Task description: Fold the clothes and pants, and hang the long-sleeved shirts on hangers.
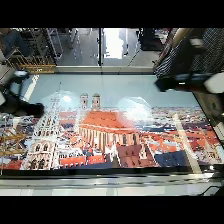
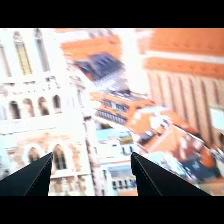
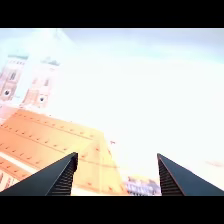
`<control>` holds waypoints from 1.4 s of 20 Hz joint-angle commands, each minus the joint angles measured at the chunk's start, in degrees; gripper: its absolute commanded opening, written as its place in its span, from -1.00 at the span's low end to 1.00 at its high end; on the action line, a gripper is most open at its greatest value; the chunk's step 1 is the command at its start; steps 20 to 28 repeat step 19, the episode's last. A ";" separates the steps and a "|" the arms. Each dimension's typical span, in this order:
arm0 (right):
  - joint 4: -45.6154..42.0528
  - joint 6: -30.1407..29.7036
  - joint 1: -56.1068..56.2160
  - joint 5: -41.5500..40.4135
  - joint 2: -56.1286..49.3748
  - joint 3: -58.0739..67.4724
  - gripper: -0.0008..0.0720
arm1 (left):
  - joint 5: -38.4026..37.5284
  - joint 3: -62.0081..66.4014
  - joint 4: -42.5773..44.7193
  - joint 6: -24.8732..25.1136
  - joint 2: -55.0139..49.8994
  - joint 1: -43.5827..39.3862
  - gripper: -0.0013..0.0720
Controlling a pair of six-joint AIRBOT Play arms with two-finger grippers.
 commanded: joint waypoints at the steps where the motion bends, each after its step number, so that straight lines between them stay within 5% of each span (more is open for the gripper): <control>1: -9.14 -0.07 9.99 -14.88 -4.02 -2.60 0.57 | 6.86 0.63 10.45 -5.77 4.85 0.42 0.39; 28: -8.72 -0.04 9.97 -18.97 -4.59 -2.60 0.57 | 7.65 0.61 10.47 -5.75 6.36 0.42 0.39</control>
